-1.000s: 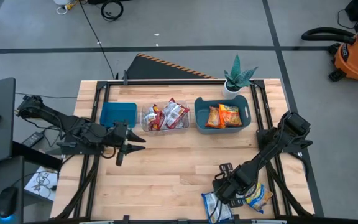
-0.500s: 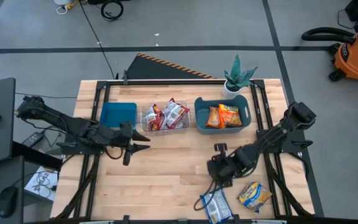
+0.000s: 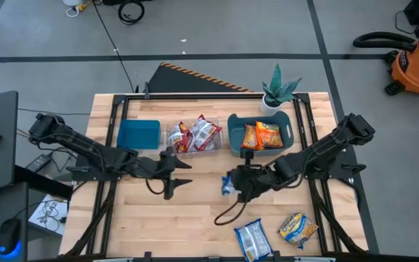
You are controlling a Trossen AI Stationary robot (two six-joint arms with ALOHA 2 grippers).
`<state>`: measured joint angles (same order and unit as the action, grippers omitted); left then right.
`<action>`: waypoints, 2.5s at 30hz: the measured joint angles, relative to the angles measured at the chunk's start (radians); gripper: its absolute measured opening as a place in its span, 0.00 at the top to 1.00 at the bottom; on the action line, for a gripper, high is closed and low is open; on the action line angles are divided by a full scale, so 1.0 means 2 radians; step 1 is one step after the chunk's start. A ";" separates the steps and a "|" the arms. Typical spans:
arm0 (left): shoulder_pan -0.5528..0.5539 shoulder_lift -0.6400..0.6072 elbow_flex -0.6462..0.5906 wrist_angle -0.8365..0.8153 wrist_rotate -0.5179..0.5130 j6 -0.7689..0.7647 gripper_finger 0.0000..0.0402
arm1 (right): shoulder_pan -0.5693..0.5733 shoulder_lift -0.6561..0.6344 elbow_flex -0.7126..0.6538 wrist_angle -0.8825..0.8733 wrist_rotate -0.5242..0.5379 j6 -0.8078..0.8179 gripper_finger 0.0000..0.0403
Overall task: Sort Maruchan noodles
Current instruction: Put the blue noodle pack into the blue bin
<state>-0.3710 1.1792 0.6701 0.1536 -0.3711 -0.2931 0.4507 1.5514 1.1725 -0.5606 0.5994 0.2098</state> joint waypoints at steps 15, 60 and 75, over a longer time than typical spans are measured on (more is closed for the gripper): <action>-0.046 0.081 0.102 -0.036 -0.169 0.056 0.31 | -0.031 -0.001 0.000 0.201 0.108 -0.061 0.98; 0.035 0.179 0.198 -0.146 -0.112 -0.027 0.22 | -0.060 0.000 0.000 0.310 0.001 -0.101 0.98; 0.035 0.177 0.198 -0.140 -0.099 -0.017 0.26 | -0.049 0.000 0.000 0.303 -0.022 -0.106 0.96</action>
<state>-0.3019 1.5333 1.0653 -0.1265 -0.5686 -0.3265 0.3534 1.5517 1.1717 0.0444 0.5560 -0.0017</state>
